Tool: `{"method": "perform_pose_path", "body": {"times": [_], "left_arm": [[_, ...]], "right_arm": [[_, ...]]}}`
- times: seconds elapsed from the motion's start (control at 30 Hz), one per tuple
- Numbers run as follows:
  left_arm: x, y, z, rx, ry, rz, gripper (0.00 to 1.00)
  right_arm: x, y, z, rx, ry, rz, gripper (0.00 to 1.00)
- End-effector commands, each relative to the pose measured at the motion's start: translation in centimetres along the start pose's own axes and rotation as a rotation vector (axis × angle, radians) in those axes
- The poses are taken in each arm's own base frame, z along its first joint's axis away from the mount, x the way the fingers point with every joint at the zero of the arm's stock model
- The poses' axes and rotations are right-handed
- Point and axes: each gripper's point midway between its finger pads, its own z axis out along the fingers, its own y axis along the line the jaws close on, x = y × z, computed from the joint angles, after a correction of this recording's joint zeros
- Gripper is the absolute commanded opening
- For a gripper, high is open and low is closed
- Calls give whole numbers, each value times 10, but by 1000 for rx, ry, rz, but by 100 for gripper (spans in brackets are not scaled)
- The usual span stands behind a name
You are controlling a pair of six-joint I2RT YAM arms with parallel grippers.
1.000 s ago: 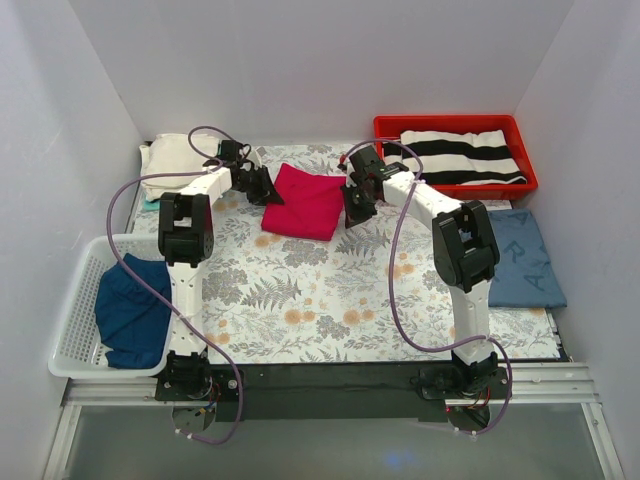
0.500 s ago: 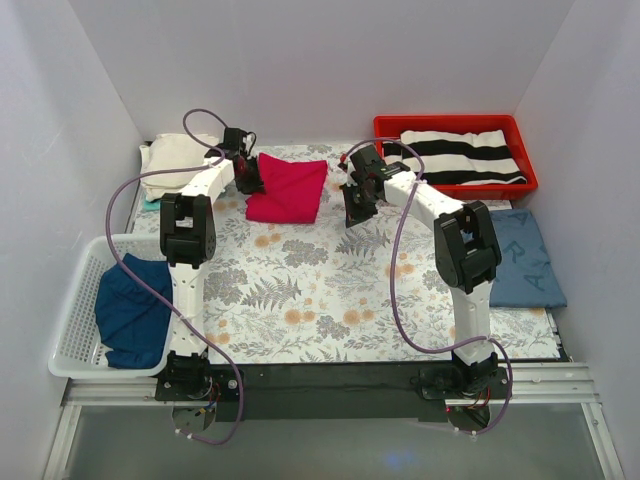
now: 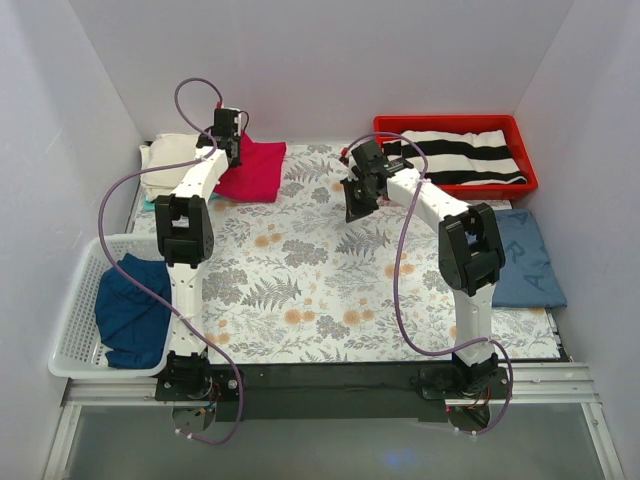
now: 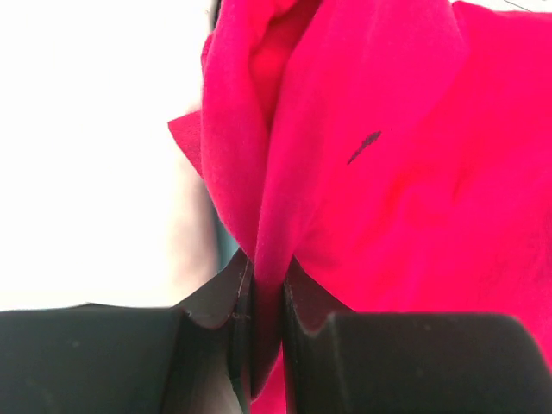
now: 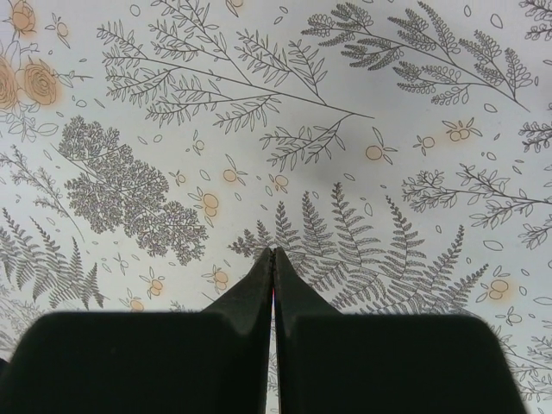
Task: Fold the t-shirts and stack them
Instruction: Put the neatly folded tshirt into the corner of the board with the left arm
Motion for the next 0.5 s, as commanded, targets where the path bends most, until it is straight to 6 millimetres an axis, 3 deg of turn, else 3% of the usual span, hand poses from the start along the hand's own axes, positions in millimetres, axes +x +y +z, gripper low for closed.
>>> {"method": "perform_pose_path", "body": {"times": [0.0, 0.23, 0.47], "left_arm": [[-91, 37, -59, -119, -248, 30, 0], [-110, 71, -71, -297, -319, 65, 0], [-141, 108, -106, -479, -446, 56, 0]], "right_arm": [[-24, 8, -27, -6, -70, -8, 1], [-21, 7, -23, -6, -41, 0, 1], [-21, 9, -16, -18, -23, 5, 1]]}}
